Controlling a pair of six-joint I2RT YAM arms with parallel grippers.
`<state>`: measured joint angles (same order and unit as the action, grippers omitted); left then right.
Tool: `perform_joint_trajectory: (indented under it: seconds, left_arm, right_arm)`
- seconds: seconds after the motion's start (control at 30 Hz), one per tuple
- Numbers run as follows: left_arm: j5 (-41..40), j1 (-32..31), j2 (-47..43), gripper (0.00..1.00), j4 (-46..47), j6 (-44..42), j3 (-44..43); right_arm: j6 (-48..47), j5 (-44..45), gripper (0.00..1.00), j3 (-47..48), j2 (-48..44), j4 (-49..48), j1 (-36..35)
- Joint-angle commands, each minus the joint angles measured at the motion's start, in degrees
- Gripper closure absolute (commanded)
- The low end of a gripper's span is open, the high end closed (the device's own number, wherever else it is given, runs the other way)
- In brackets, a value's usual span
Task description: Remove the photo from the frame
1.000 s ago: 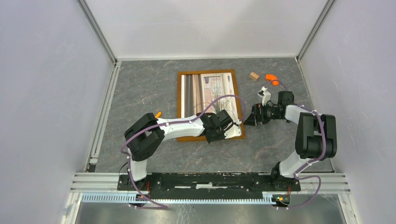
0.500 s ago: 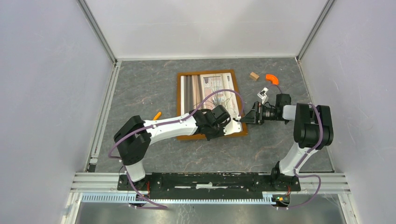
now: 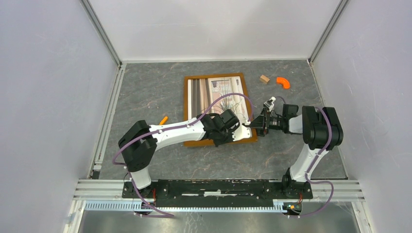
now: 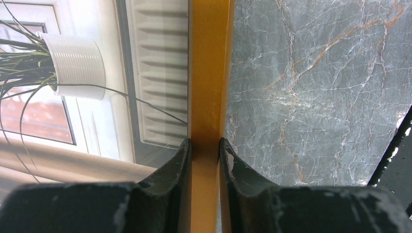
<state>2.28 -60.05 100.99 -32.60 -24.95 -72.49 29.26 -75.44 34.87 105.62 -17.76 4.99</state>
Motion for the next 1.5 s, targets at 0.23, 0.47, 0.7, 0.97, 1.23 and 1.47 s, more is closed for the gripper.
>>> perform_joint_trajectory:
  seconds: [0.23,0.47,0.7,0.97,1.23,1.47]
  left_arm:
    - [0.3,-1.9,-0.1,0.9,3.7,0.9,-2.6]
    - [-0.2,-1.9,-0.1,0.89,3.4,0.7,-2.7]
    - [-1.7,-1.8,-0.7,0.45,-0.8,1.6,-5.7]
    - [-2.2,0.2,-5.5,0.0,-5.2,5.3,-7.8]
    - [-0.5,8.4,-12.3,0.0,-11.0,8.1,-11.4]
    - [2.4,18.2,-19.2,0.0,-12.9,11.1,-10.3]
  right_arm:
    - [3.4,1.9,0.31,-0.1,5.6,-3.6,-2.9]
    - [3.5,1.6,0.56,-0.8,4.1,-3.5,-3.1]
    - [1.0,3.0,0.84,-0.7,-3.6,-0.7,-2.9]
    - [-3.0,4.3,1.0,2.4,-10.5,7.8,-1.1]
    - [-27.7,13.2,1.0,19.7,-14.2,44.8,1.1]
    - [-36.3,21.6,1.0,31.5,-16.1,57.6,2.4]
